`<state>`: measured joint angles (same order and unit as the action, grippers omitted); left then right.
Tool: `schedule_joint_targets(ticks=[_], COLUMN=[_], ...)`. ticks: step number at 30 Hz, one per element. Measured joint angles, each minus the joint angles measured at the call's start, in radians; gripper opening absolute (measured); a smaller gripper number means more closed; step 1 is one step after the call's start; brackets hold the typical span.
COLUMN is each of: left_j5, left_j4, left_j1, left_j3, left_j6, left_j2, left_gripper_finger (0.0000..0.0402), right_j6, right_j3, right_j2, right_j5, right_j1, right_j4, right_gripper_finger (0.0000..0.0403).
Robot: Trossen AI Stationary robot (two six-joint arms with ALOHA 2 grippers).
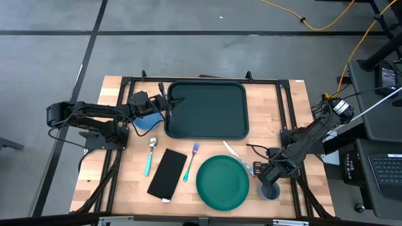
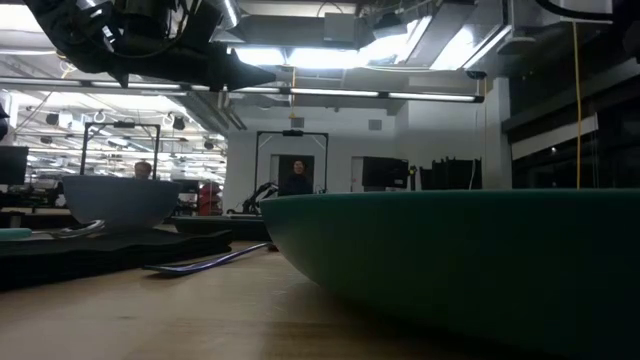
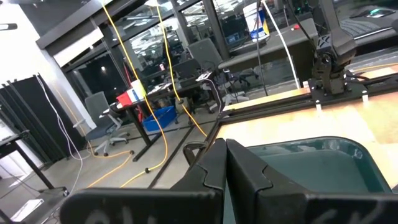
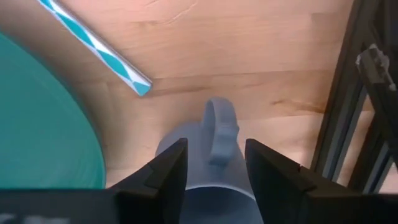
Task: Set up tray
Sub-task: Put the gray cup on the top left of the black serving tray
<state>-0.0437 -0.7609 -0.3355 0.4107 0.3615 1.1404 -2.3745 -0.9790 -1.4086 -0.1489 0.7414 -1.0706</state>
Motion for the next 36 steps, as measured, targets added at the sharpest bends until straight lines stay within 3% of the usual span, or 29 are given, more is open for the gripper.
schedule_joint_targets(ticks=[36], left_j5=[0.0], left_j4=[0.002], left_j1=[0.0], left_j3=[0.0], left_j6=[-0.009], left_j2=[0.0], left_gripper_finger=[0.0004], right_j6=[0.004], right_j3=[0.005], right_j2=[-0.033], right_j5=[0.018], right_j1=[0.014], right_j4=[0.009], right_gripper_finger=[0.0165])
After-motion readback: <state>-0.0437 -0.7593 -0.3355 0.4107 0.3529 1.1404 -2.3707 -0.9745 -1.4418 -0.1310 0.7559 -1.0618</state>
